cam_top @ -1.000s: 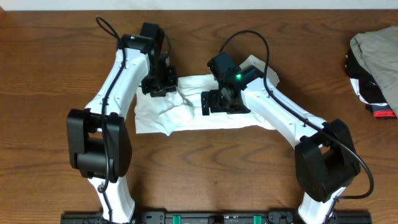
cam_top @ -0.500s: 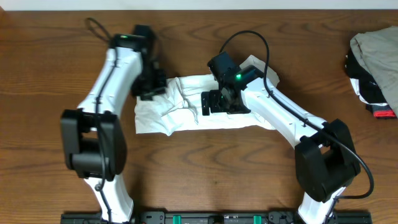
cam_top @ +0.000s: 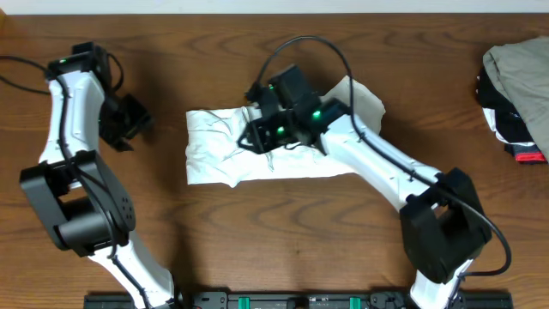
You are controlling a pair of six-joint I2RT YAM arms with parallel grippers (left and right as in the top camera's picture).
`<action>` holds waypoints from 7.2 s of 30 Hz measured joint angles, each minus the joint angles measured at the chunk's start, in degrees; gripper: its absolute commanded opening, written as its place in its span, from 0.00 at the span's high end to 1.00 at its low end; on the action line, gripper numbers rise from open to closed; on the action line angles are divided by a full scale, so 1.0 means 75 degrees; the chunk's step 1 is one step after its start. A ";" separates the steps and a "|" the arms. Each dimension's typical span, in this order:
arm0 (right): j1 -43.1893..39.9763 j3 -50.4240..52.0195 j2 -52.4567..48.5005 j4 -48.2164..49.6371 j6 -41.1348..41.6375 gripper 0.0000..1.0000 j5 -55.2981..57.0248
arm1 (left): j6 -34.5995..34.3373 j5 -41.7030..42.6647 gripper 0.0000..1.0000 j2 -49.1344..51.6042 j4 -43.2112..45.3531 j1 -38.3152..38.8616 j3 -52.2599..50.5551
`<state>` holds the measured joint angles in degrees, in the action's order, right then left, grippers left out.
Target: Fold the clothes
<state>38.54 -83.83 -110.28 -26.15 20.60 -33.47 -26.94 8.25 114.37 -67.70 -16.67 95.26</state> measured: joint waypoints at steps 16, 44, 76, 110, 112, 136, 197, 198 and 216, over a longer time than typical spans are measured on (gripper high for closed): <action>0.1314 0.0000 -0.0213 0.0793 0.1900 0.98 0.1673 | -0.0038 -0.0361 0.02 0.0000 0.0187 -0.0271 -0.0629; 0.1209 -0.0213 -0.1250 -0.1017 0.2430 0.99 0.3654 | -0.0038 -0.0388 0.02 0.0000 0.0662 -0.0271 -0.1215; 0.2098 -0.2661 -0.2398 -0.2600 0.2139 0.99 0.4141 | -0.0038 -0.0391 0.02 0.0000 0.0539 -0.0271 -0.1215; 0.2098 -0.4135 -0.2993 -0.4468 0.1926 0.96 0.6449 | 0.0009 -0.0391 0.02 0.0000 0.0536 -0.0271 -0.1218; 0.2095 -0.4307 -0.2993 -0.4698 0.1894 0.96 0.6630 | 0.0032 -0.0388 0.02 0.0000 0.0536 -0.0271 -0.1218; 0.1623 -0.4237 -0.2993 -0.4316 0.0930 0.99 0.4686 | 0.0656 0.0198 0.02 0.0000 0.0662 -0.0271 -0.1221; 0.0976 -0.4858 -0.2363 -0.4313 0.1102 0.99 0.5004 | 0.0656 0.0251 0.02 0.0000 0.0685 -0.0271 -0.1221; 0.0927 -0.4858 -0.2477 -0.4438 0.1078 0.99 0.4911 | 0.0656 0.0251 0.02 0.0000 0.0685 -0.0271 -0.1221; 0.0799 -0.4683 -0.3462 -0.6537 0.0973 0.99 0.4374 | 0.0656 0.0251 0.02 0.0000 0.0685 -0.0271 -0.1221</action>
<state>44.53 -118.96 -136.25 -75.18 27.90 -0.67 -22.02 10.13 114.37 -62.57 -18.70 86.11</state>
